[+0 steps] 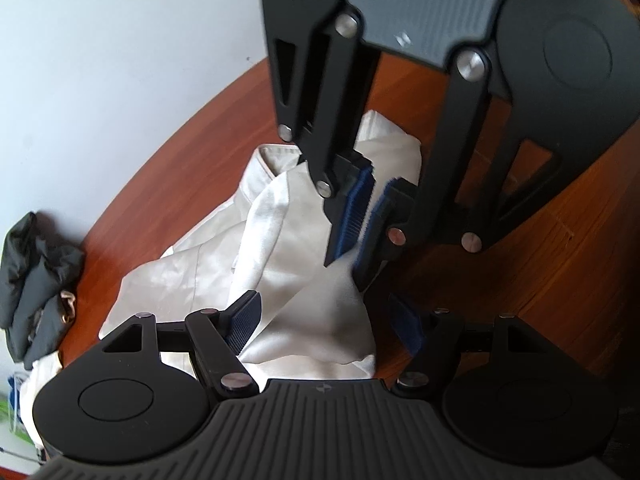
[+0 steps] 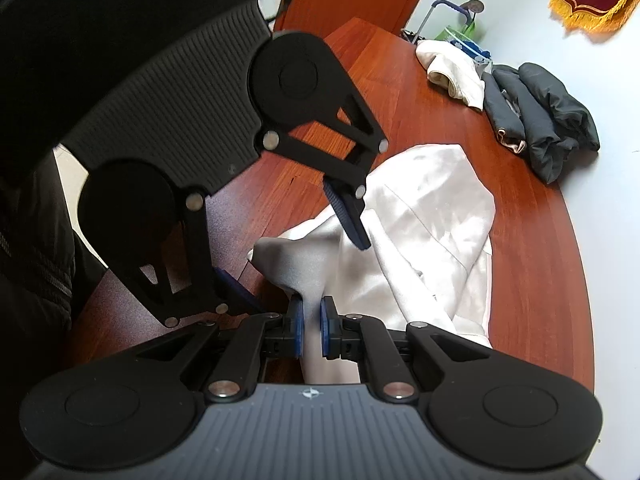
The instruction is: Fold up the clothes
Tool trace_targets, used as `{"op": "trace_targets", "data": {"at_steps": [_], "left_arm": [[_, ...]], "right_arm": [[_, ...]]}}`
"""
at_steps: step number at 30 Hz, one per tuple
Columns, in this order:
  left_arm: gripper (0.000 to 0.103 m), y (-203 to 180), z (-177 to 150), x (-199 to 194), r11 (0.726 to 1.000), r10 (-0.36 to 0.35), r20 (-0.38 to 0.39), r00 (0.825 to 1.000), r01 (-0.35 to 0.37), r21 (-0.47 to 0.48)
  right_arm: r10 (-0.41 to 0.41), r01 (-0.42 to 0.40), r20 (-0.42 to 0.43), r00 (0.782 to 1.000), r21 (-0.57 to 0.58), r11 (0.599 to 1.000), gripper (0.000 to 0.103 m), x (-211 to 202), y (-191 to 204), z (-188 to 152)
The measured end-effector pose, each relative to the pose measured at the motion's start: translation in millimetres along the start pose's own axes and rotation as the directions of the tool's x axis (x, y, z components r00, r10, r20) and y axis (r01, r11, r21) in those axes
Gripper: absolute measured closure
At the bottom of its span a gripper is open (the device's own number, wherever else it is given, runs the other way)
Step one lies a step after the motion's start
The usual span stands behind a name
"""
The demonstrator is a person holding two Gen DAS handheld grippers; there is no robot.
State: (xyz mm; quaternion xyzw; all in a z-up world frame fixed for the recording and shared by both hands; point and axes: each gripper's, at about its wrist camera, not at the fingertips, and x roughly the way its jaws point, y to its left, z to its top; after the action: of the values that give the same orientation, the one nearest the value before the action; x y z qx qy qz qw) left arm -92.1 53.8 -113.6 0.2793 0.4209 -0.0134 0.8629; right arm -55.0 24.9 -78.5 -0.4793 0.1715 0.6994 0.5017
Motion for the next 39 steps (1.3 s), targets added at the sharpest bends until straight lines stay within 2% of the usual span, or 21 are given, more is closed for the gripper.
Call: {"op": "trace_targets", "data": {"at_steps": [3,5,8,10,13,14,16,17,18,20,23,24,31,35,39], "left_arm": [[0.034,-3,-3,5,1.0,-0.003,-0.005,1.0,0.003,0.014],[0.041,-4,-4,8,1.0,-0.009,-0.011,1.0,0.009,0.02],[0.055,-5,-6,12,0.999,-0.031,-0.025,0.999,0.032,0.017],[0.073,-3,-7,12,0.999,-0.033,-0.022,0.999,0.033,0.006],[0.086,1,-9,12,0.999,-0.049,-0.016,0.999,0.049,-0.024],[0.087,2,-10,11,0.998,-0.05,-0.014,0.999,0.049,-0.028],[0.088,2,-11,10,0.999,-0.039,-0.001,0.999,0.039,-0.036],[0.088,3,-11,9,0.999,-0.035,0.002,0.999,0.035,-0.041],[0.088,3,-12,9,0.998,-0.032,0.004,0.999,0.032,-0.046],[0.088,4,-12,6,0.998,-0.025,0.014,1.0,0.026,-0.063],[0.088,8,-12,3,0.995,-0.025,0.025,0.999,0.027,-0.1],[0.088,10,-11,3,0.992,-0.028,0.028,0.999,0.032,-0.119],[0.088,28,-13,1,0.967,-0.044,0.05,0.998,0.055,-0.247],[0.088,38,-16,3,0.946,-0.056,0.05,0.997,0.07,-0.318],[0.088,48,-17,6,0.922,-0.061,0.058,0.996,0.078,-0.378]], "right_arm": [[0.0,0.0,0.003,1.0,0.003,1.0,0.094,-1,1,-1],[-0.001,0.001,0.004,1.0,0.004,1.0,0.094,-1,2,-1],[0.0,0.0,0.004,1.0,0.006,1.0,0.094,-1,2,-2],[0.002,-0.002,0.001,1.0,0.007,1.0,0.094,0,1,-2],[0.001,-0.001,-0.002,1.0,0.008,1.0,0.092,2,0,-3],[-0.002,0.002,0.0,1.0,0.009,1.0,0.091,2,0,-3],[-0.011,0.01,0.003,1.0,0.011,1.0,0.08,1,0,-5],[-0.022,0.022,0.004,1.0,0.011,1.0,0.066,1,0,-6],[-0.03,0.03,0.005,1.0,0.014,0.999,0.057,0,0,-8],[-0.054,0.054,0.009,0.998,0.024,0.998,0.051,-3,-1,-14],[-0.094,0.094,0.003,0.996,0.041,0.995,0.035,-6,-2,-27],[-0.111,0.111,-0.002,0.994,0.046,0.993,0.033,-7,-2,-33],[-0.187,0.19,-0.054,0.981,0.056,0.98,0.033,7,-1,-66],[-0.228,0.23,-0.069,0.971,0.021,0.973,0.043,19,1,-81],[-0.278,0.276,-0.066,0.958,-0.03,0.961,0.044,30,1,-87]]}}
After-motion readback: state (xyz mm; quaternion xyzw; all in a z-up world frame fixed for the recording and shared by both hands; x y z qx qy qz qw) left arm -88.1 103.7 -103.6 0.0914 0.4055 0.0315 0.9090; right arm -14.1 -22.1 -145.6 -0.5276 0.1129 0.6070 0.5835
